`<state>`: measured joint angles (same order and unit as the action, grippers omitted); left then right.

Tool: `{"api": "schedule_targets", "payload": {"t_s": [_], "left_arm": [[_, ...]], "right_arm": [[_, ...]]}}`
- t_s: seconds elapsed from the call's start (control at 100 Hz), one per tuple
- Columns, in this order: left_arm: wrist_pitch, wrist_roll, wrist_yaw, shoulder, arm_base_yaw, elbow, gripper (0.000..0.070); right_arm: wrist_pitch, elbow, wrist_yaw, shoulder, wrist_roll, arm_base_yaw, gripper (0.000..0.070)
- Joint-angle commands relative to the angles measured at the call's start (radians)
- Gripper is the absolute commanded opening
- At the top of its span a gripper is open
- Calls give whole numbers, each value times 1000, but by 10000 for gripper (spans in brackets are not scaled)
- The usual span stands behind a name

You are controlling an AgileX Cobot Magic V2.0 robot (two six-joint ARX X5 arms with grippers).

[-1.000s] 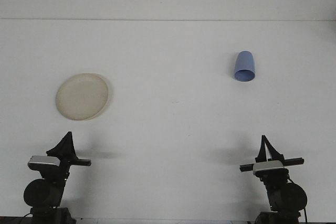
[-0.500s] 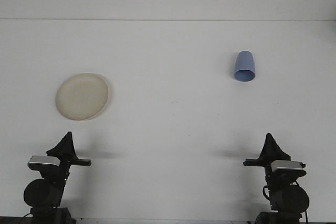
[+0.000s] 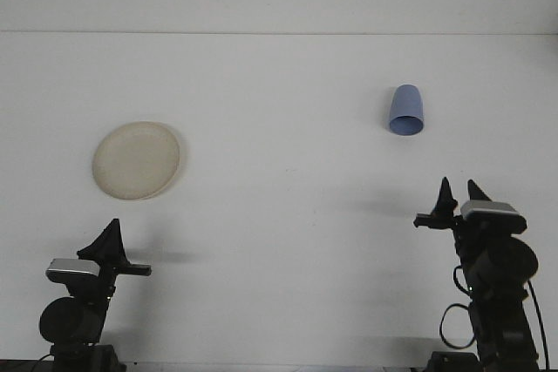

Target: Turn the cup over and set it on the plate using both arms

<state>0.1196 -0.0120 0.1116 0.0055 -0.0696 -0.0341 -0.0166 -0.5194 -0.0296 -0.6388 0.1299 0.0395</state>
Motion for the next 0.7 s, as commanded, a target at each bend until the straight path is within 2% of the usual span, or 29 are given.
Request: {"api": "schedule_targets", "payload": {"t_s": [0.0, 0.19, 0.5, 0.69], "left_arm": [[12, 2, -2, -1, 1, 19, 14], [12, 2, -2, -1, 1, 19, 14], [12, 2, -2, -1, 1, 19, 14], [12, 2, -2, -1, 1, 19, 14]], "right_arm": [[14, -40, -5, -84, -59, -1, 551], [202, -76, -8, -320, -133, -1, 552], [467, -114, -3, -675, -208, 0, 562], [537, -219, 5, -893, -284, 3, 561]]}}
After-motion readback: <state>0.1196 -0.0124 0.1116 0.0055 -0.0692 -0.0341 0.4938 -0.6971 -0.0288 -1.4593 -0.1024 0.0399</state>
